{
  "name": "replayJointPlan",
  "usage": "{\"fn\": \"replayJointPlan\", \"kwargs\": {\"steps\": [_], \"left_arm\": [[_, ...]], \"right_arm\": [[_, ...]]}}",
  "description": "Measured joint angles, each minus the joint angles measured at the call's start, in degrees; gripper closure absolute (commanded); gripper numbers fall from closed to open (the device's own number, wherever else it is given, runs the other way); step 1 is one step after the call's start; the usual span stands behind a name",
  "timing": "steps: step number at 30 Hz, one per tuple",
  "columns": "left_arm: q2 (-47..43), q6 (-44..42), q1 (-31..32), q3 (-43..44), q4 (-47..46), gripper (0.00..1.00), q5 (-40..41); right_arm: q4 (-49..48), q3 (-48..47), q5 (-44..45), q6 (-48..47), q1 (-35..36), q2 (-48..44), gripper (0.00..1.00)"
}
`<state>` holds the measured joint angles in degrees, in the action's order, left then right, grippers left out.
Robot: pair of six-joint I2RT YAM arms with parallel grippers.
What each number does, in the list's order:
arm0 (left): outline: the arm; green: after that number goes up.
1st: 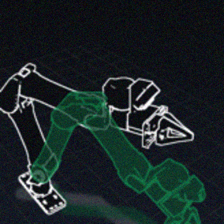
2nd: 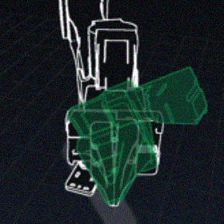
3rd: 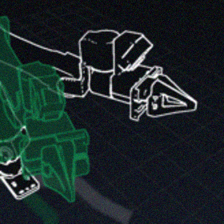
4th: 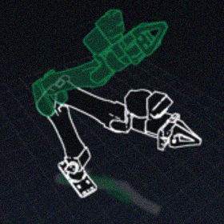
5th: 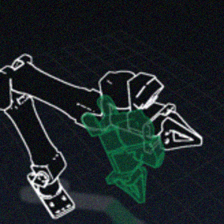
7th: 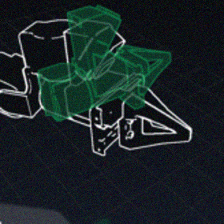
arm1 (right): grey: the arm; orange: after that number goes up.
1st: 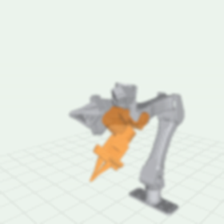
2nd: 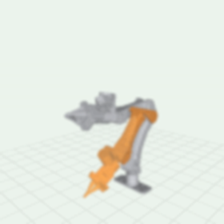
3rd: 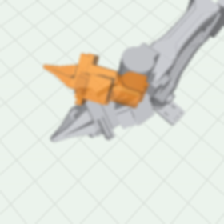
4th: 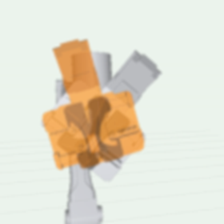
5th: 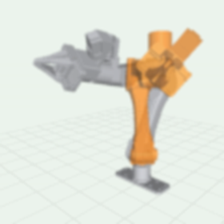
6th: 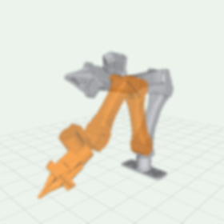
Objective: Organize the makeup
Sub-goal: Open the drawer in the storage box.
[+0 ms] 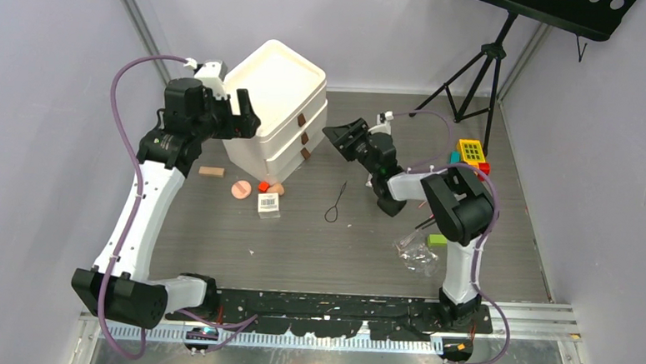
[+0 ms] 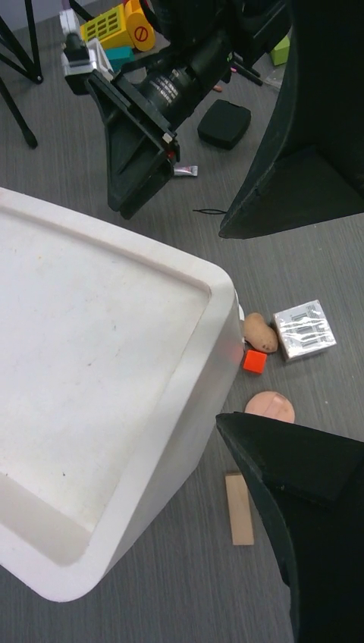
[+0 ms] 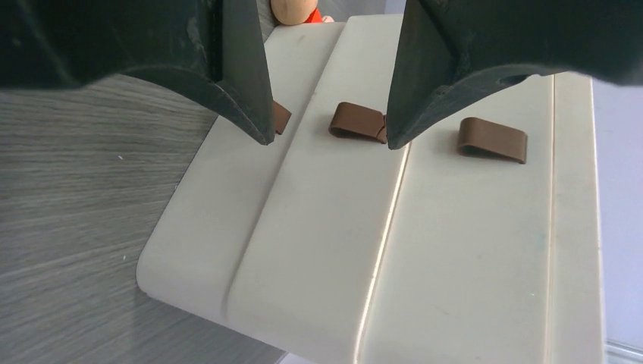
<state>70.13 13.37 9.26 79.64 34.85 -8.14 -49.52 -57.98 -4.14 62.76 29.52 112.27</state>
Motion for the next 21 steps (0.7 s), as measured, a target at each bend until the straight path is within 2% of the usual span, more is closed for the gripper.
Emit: {"fn": "replayJointPlan", "kwargs": {"steps": [12, 21], "left_arm": [[0.0, -0.2, 0.0, 0.0, -0.7, 0.16, -2.1], [0.0, -0.3, 0.0, 0.0, -0.7, 0.16, -2.6]], "right_arm": [[-11.0, -0.3, -3.1, 6.0, 3.4, 5.2, 0.43], [-12.2, -0.8, -3.5, 6.5, 4.4, 7.5, 0.43]]}}
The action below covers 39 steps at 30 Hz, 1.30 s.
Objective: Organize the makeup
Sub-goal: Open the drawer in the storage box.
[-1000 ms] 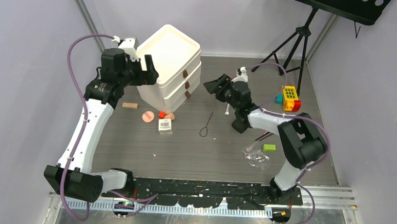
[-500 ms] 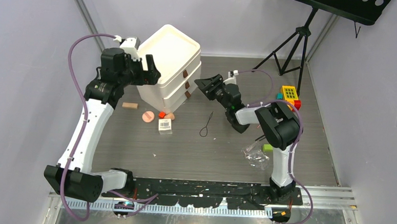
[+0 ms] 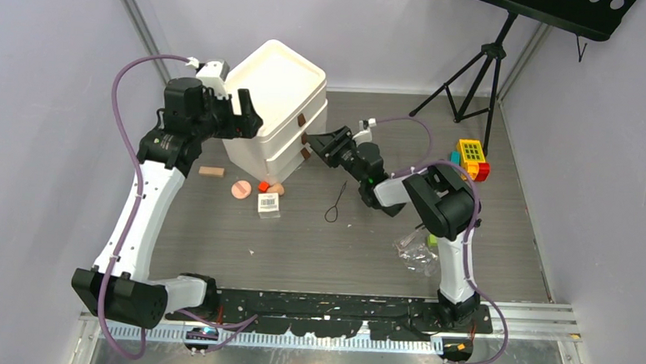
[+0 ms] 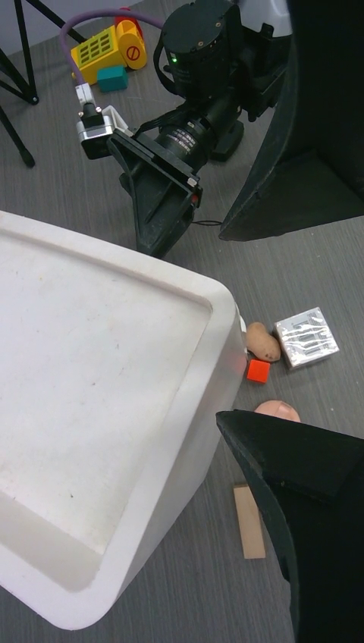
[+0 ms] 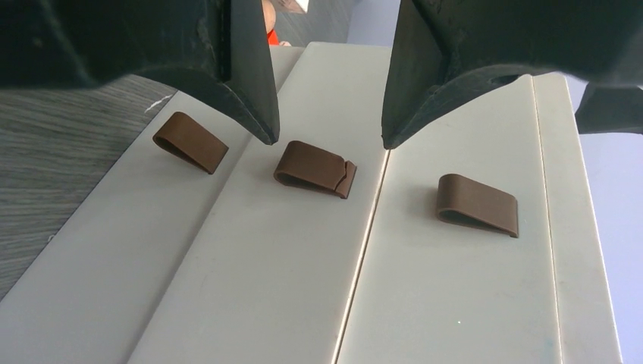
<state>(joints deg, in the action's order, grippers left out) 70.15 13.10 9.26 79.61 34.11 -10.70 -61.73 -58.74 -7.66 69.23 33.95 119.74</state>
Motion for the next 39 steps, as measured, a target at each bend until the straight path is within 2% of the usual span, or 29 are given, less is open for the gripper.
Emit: {"fn": "replayJointPlan", "kwargs": {"steps": [7, 32, 39], "left_arm": [[0.1, 0.0, 0.0, 0.0, 0.0, 0.17, -0.5], [0.3, 0.0, 0.0, 0.0, 0.0, 0.17, -0.7], [0.3, 0.0, 0.0, 0.0, 0.0, 0.17, -0.8]], "right_arm": [[-0.8, -1.6, 0.1, 0.4, 0.0, 2.3, 0.48], [-1.5, -3.2, 0.5, 1.4, 0.0, 5.3, 0.51], [-2.1, -4.1, 0.5, 1.5, 0.0, 5.4, 0.57]]}}
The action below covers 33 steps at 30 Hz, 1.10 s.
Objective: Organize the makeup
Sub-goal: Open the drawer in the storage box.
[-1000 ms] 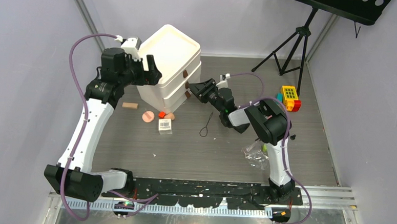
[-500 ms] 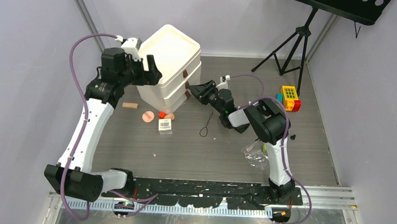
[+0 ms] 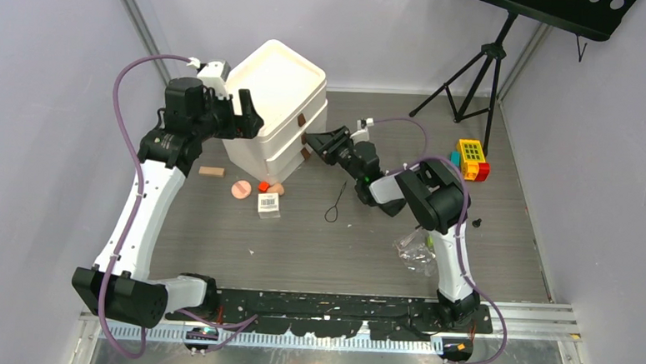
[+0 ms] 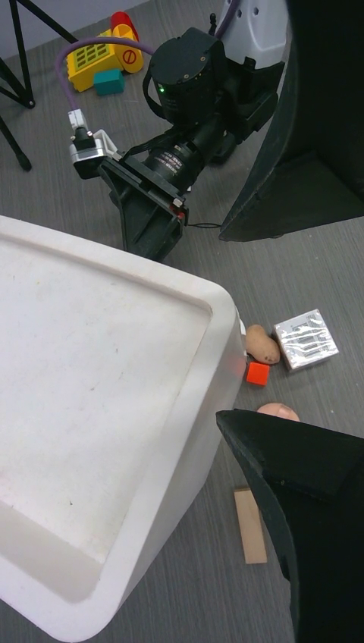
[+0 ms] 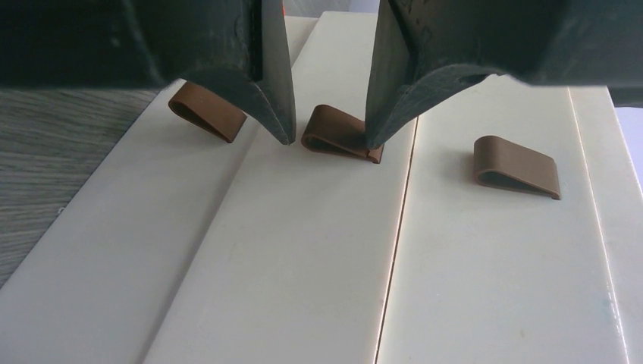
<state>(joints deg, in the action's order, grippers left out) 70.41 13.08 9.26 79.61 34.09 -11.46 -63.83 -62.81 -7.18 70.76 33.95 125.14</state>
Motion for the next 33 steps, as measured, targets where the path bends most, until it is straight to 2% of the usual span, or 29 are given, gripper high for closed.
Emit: {"fn": "replayJointPlan", "kwargs": {"steps": [11, 20, 25, 33], "left_arm": [[0.0, 0.0, 0.0, -0.1, 0.0, 0.17, 0.0], [0.0, 0.0, 0.0, -0.1, 0.0, 0.17, 0.0], [0.5, 0.0, 0.0, -0.1, 0.0, 0.17, 0.0], [1.2, 0.0, 0.0, -0.1, 0.0, 0.17, 0.0]], "right_arm": [[-1.3, -1.6, -0.3, 1.9, 0.0, 2.1, 0.76], [-2.2, -0.2, -0.1, 1.5, 0.0, 2.1, 1.00], [-2.1, 2.5, 0.5, 0.4, 0.0, 0.0, 1.00], [0.5, 8.5, 3.6, -4.9, 0.0, -9.4, 1.00]]}}
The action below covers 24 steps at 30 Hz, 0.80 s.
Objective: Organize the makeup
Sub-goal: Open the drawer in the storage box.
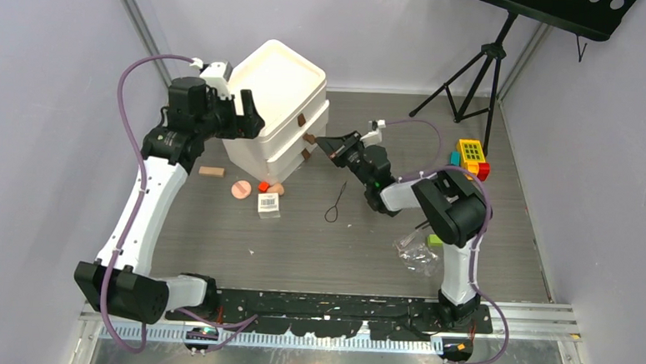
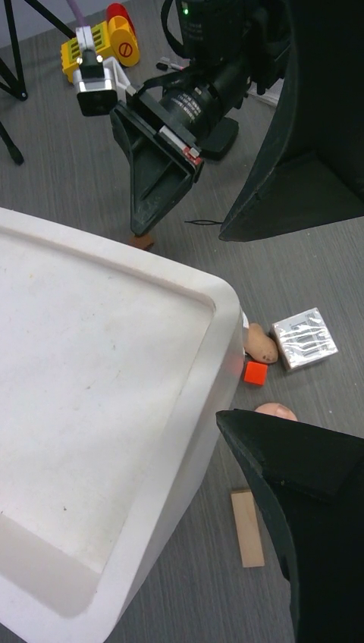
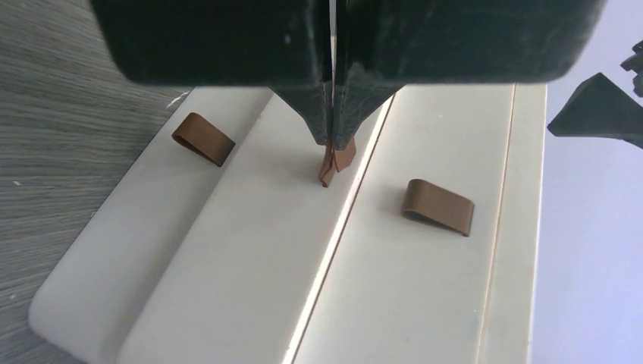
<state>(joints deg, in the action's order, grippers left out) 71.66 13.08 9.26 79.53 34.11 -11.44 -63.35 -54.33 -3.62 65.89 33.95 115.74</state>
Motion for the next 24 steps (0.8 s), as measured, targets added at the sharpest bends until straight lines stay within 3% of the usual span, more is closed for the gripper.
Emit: {"fn": "replayJointPlan", "kwargs": {"steps": [24], "left_arm": [[1.2, 0.0, 0.0, 0.0, 0.0, 0.17, 0.0]], "right_arm": [[16.8, 13.4, 12.6, -14.8, 0.1, -23.1, 1.00]]}}
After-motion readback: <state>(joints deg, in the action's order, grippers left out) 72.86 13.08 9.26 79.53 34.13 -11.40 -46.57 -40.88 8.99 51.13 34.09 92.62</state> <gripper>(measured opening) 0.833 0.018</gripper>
